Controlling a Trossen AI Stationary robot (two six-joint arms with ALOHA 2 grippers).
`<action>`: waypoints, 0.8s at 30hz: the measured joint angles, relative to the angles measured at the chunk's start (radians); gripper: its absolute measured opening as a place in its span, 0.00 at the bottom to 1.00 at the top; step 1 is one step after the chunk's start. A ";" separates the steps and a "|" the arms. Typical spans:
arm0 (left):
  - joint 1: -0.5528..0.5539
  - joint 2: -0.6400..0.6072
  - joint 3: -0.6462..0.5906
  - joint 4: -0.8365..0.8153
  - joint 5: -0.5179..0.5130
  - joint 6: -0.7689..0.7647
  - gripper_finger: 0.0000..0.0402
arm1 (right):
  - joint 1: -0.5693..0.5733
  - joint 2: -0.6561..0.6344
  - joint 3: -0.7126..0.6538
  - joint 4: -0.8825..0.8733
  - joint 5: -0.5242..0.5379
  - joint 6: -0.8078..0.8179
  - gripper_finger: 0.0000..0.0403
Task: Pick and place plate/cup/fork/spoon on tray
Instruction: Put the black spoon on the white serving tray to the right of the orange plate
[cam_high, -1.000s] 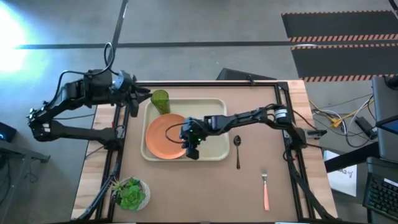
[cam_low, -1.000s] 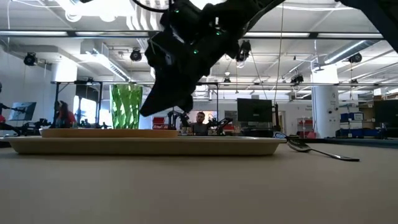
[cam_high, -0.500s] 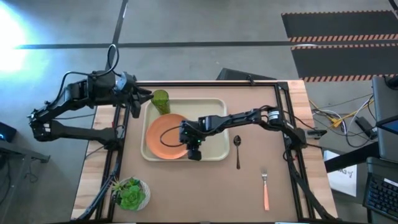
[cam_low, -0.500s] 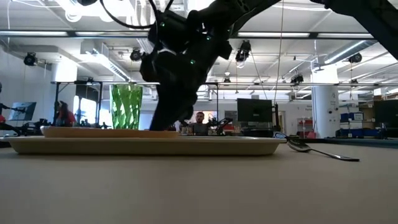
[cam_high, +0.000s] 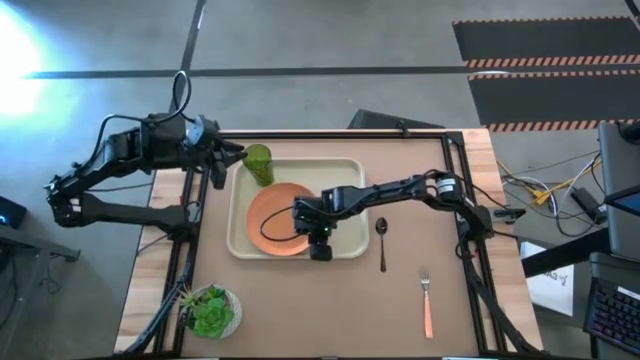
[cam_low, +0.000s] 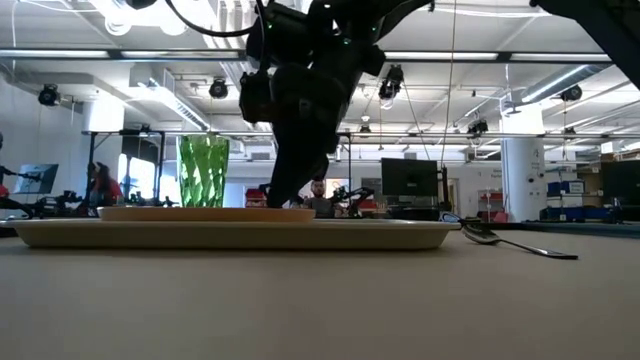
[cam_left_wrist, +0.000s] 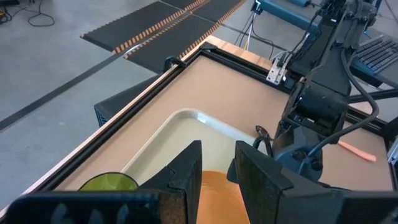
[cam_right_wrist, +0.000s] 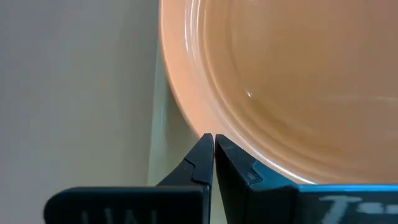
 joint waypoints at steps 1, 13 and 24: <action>0.000 0.000 0.000 0.005 0.000 0.000 0.20 | 0.002 -0.002 0.000 -0.008 0.000 0.000 0.02; 0.000 0.000 0.000 0.028 0.000 0.001 0.20 | 0.016 -0.016 0.000 -0.049 0.000 0.001 0.02; 0.000 0.000 0.000 0.028 0.000 0.001 0.20 | 0.017 -0.046 0.000 -0.068 0.043 -0.017 0.02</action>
